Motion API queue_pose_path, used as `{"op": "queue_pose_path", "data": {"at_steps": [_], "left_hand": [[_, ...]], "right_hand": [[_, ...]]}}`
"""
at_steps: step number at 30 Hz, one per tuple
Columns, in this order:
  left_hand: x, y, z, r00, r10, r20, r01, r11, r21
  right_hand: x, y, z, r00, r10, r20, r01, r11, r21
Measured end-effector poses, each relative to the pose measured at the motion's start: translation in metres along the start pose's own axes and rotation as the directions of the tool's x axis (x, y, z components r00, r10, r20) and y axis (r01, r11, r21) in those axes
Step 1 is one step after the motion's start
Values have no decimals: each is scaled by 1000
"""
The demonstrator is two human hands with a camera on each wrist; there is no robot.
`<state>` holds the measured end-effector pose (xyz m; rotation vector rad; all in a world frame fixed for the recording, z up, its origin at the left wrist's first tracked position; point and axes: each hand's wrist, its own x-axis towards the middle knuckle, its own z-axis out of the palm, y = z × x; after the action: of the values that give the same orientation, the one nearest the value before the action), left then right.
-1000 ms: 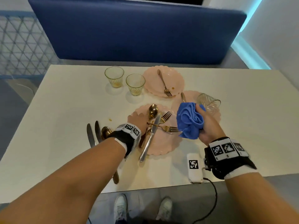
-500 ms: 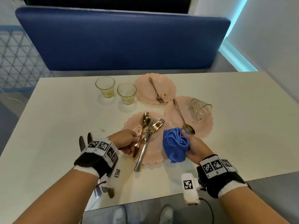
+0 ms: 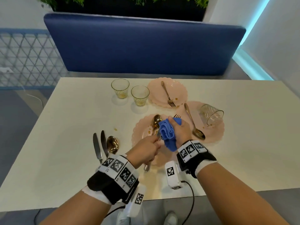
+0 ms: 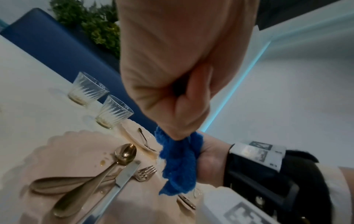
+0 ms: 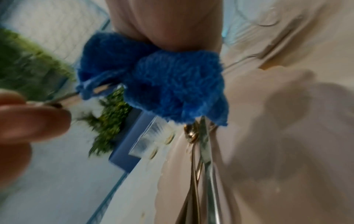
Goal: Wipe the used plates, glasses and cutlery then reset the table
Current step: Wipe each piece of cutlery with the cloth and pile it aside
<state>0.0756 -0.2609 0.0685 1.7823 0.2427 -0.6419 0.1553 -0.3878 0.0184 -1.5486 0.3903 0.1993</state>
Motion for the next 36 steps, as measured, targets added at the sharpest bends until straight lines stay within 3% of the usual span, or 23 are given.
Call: {"op": "queue_pose_path", "data": {"at_steps": [6,9,12,14,17,21,27,30,32,34,36], "left_hand": [[-17,-7,-20,995,38,-91,-21,984,179],[-24,-16,-27,990,27,-139,-6,989,148],[-24,-22,-27,971,13,-238,-16,1000,-11],[-15,-22,-17,960,82,-266,-76,997,33],[-4,-20,1,962,166,-216,-149,985,90],[-4,-30,4,993,73,-91,-84,990,-113],[2,-21,-2,964,42,-262,-128,938,-323],[-5,-19,-22,984,-33,-175,-28,940,-339],[-5,-23,-48,967,-96,-236,14,945,-328],[-4,-20,-68,932,-82,-353,-57,929,-366],[-2,-13,-70,924,-1,-382,-138,931,-337]], "right_hand": [[-4,-11,14,989,-125,-75,119,989,-88],[11,-20,-12,987,37,-159,-19,994,112],[17,-18,-28,996,90,8,-87,929,360],[4,-8,-14,986,80,148,-133,911,390],[-21,-5,14,956,90,278,-151,966,208],[-10,-18,21,981,83,178,-122,967,222],[-36,-17,41,912,45,408,-81,994,71],[-38,-14,41,898,-66,435,85,996,-24],[-35,-17,35,865,-88,494,160,982,-105],[-39,-17,35,812,-58,581,201,962,-183],[-47,-14,41,767,-35,640,251,935,-251]]}}
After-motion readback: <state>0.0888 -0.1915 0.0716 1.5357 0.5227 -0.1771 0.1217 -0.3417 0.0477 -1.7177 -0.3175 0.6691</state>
